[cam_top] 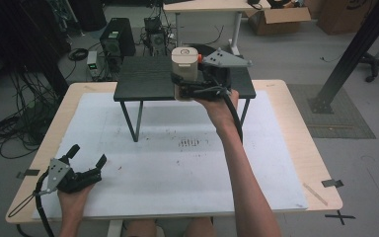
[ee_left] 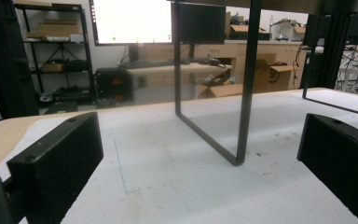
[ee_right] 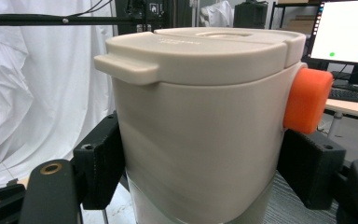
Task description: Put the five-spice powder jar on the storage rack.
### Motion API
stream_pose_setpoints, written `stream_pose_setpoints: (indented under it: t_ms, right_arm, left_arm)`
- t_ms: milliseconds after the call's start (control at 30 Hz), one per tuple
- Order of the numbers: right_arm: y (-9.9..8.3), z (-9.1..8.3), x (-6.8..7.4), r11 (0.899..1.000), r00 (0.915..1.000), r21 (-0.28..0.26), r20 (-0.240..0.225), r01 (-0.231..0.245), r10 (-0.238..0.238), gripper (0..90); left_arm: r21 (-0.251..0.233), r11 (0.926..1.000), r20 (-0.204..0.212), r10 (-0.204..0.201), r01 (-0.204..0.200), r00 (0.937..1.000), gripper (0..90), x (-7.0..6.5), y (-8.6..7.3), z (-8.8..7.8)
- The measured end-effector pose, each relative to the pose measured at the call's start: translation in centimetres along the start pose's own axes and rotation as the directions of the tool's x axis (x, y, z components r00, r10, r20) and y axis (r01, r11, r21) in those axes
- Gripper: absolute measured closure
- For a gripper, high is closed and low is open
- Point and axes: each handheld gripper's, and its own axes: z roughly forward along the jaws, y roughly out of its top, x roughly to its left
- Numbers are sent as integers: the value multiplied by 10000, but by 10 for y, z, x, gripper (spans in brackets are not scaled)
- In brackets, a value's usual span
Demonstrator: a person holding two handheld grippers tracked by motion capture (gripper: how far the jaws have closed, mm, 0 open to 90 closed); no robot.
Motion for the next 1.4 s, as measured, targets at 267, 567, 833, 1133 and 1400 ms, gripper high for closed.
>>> stream_pose_setpoints:
  t_ms: [267,567,833,1133,1400]
  right_arm:
    - [-2,8,-7,10000,10000,33,84,-1,1,240]
    - [-3,13,-15,9999,9998,-20,154,-133,134,240]
    - [-5,22,-20,9999,9997,-7,146,-170,170,240]
    - [-5,30,-27,9999,9998,88,124,-138,137,240]
    - [-7,33,-30,9998,9999,148,113,-128,126,240]
  left_arm:
    - [-1,10000,0,-3,3,10000,5,0,0,0]
    - [-11,10000,-3,1,-1,10000,5,0,0,0]
    - [-16,10000,-3,8,-8,10000,6,0,0,0]
    - [27,10000,0,40,-40,10000,6,0,0,0]
    - [23,10000,-11,38,-38,10000,6,0,0,0]
